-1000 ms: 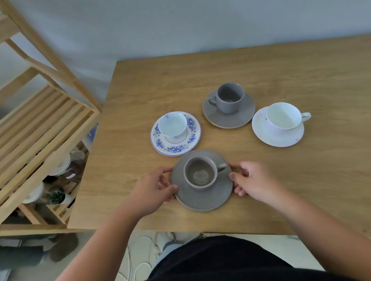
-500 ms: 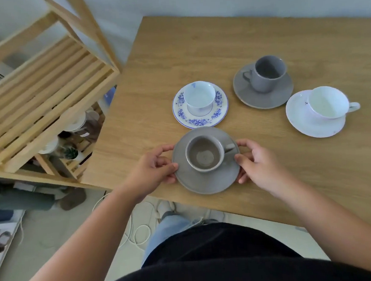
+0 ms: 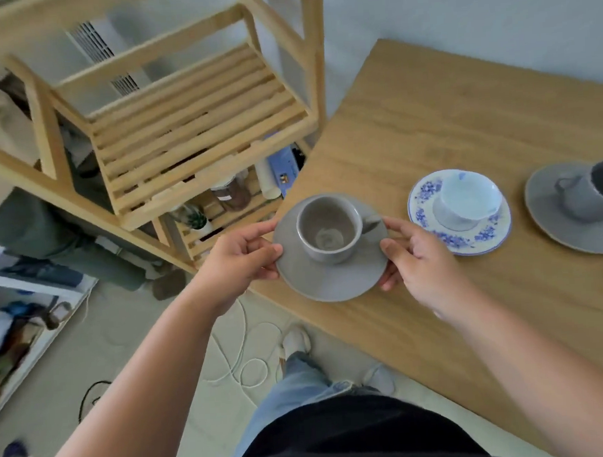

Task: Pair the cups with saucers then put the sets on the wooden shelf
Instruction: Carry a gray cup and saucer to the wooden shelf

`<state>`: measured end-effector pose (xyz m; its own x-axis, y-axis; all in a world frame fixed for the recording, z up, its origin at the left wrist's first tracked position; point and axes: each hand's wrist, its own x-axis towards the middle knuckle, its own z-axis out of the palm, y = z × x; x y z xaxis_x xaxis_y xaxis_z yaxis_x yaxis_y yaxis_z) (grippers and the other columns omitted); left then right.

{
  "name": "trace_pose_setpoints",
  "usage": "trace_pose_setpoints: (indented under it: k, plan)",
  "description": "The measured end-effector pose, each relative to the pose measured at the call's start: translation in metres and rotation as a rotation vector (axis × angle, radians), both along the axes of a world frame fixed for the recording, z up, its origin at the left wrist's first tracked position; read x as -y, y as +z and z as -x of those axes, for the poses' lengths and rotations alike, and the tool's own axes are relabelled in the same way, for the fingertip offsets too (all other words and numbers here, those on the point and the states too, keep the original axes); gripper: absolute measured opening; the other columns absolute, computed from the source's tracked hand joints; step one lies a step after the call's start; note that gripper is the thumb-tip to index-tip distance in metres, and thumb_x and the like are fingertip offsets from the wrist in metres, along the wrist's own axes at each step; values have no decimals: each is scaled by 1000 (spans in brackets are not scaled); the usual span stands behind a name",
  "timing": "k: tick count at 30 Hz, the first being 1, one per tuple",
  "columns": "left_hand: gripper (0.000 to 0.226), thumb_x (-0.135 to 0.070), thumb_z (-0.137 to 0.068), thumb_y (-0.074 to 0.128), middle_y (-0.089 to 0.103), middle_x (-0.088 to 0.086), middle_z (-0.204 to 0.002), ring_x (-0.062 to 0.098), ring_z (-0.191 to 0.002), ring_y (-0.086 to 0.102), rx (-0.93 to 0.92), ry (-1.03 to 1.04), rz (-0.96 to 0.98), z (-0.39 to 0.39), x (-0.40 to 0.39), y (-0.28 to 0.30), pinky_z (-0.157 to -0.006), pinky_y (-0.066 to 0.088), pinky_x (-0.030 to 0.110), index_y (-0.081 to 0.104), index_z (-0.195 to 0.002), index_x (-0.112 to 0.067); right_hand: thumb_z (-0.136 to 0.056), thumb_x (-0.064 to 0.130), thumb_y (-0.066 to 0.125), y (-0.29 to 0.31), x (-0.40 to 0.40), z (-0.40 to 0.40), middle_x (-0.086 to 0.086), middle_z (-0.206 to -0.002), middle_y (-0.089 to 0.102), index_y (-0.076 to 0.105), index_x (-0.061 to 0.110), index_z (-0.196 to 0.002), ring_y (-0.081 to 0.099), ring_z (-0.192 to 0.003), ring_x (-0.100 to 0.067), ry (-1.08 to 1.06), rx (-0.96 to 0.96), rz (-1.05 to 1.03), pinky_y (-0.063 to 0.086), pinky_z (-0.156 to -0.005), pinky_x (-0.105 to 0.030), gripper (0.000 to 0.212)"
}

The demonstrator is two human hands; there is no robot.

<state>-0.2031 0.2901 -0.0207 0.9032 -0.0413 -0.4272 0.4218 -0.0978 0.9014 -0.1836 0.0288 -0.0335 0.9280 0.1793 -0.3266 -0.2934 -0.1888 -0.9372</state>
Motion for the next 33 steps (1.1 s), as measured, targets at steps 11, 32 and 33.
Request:
trace_pose_setpoints:
  k: [11, 32, 33]
  plan:
    - [49, -1, -92, 63, 71, 1, -95, 11, -84, 67, 85, 231, -38, -45, -149, -8, -73, 56, 22, 58, -134, -25, -101, 10, 43, -7, -173, -112, -5, -58, 63, 56, 16, -125, 58, -45, -17, 144, 26, 68, 51, -53, -35, 28]
    - [52, -11, -93, 62, 72, -8, -92, 13, -89, 71, -114, 767, -192, -125, -237, -81, -69, 51, 23, 51, -141, -29, -96, 15, 55, -71, -340, -243, -12, -79, 72, 62, 18, -123, 69, -62, -25, 257, -83, 292, 60, -63, -34, 28]
    - [52, -13, -94, 62, 71, -7, -88, 13, -87, 70, -116, 756, -227, -128, -241, -82, -67, 49, 22, 50, -141, -29, -96, 16, 56, -73, -343, -248, -12, -77, 72, 63, 18, -123, 70, -62, -25, 257, -86, 284, 61, -66, -35, 28]
